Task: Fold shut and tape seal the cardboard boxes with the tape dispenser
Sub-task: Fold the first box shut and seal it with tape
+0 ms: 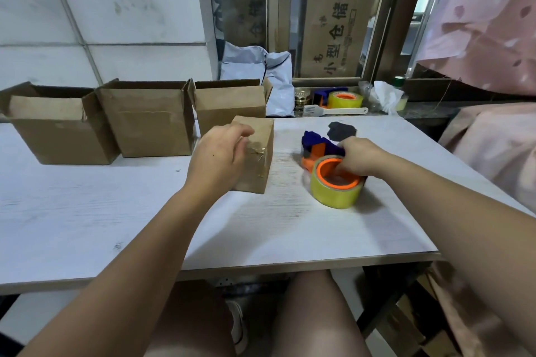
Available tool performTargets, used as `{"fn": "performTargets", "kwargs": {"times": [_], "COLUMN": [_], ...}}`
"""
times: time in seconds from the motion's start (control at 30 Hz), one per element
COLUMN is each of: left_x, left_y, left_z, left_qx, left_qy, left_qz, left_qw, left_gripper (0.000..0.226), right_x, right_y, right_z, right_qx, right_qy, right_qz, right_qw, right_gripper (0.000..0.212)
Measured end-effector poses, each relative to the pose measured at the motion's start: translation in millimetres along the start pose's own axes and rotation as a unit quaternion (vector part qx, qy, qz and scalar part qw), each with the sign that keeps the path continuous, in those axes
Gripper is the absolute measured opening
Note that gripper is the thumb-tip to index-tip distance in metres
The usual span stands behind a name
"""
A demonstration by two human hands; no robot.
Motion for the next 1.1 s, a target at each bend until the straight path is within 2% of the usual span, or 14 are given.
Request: {"fn": "performTargets", "kwargs": {"times": [0.1,0.17,0.3,0.53,0.6,0.7,0.73,0.8,0.87,0.9,0.97,1.1], "left_x": [2.3,-0.2,4.6,22.4,26.0,28.1,28.2,28.7,29.5,29.9,29.9,35.8], "left_y": [-4.0,-5.9,-16.6,-30.2,-31.5,-34.0,-34.2,-34.8,-34.1,-33.5,-32.1,-29.9], "left_z": [-11.6,-23.7,-50.9,-65.8,-67.1,-66.6,-67.1,-68.6,-72.3,-73.2,-72.9,-74.8], "left_qx": [-0.026,-0.076,-0.209,-0.314,-0.325,-0.320,-0.315,-0.313,-0.327,-0.338,-0.352,-0.338], "left_qy": [-0.049,-0.138,-0.309,-0.432,-0.428,-0.399,-0.387,-0.364,-0.377,-0.397,-0.431,-0.452], "left_qz": [0.006,0.030,0.066,0.034,0.019,0.002,0.003,0.004,0.009,0.012,0.012,-0.032], "left_qw": [0.998,0.987,0.925,0.845,0.843,0.859,0.867,0.877,0.866,0.853,0.831,0.825], "left_gripper": [0.036,0.040,0.033,0.033,0.033,0.033,0.032,0.032,0.032,0.033,0.033,0.024], "right_x": [6.7,7.7,7.4,7.7,8.6,10.0,5.8,-15.1,-36.3,-38.7,-26.0,19.7], "right_y": [9.5,12.4,14.1,10.2,8.9,5.9,3.7,-6.4,-27.1,-35.5,-36.8,-18.1], "right_z": [-0.2,1.0,1.2,0.1,1.6,-1.3,-4.0,-14.1,-41.7,-58.0,-82.1,-101.4], "right_qx": [0.038,0.067,0.107,0.141,0.148,0.151,0.149,0.120,0.018,-0.041,-0.117,-0.096], "right_qy": [0.027,0.046,0.080,0.098,0.126,0.227,0.236,0.192,0.155,0.178,0.268,0.447], "right_qz": [-0.002,0.006,0.024,0.041,0.046,0.062,0.092,0.223,0.384,0.418,0.395,0.302], "right_qw": [0.999,0.997,0.991,0.984,0.980,0.960,0.956,0.948,0.910,0.890,0.871,0.837], "right_gripper": [0.024,0.025,0.029,0.031,0.038,0.068,0.066,0.048,0.032,0.024,0.015,0.030]}}
Point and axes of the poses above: each hand's wrist, its own y-axis towards the middle knuckle, its own x-axis out of the palm, z = x × y, the point moved 7 cm from there along y, towards the middle knuckle, and after that the axes turned 10 degrees about -x, right-handed, at the moved point
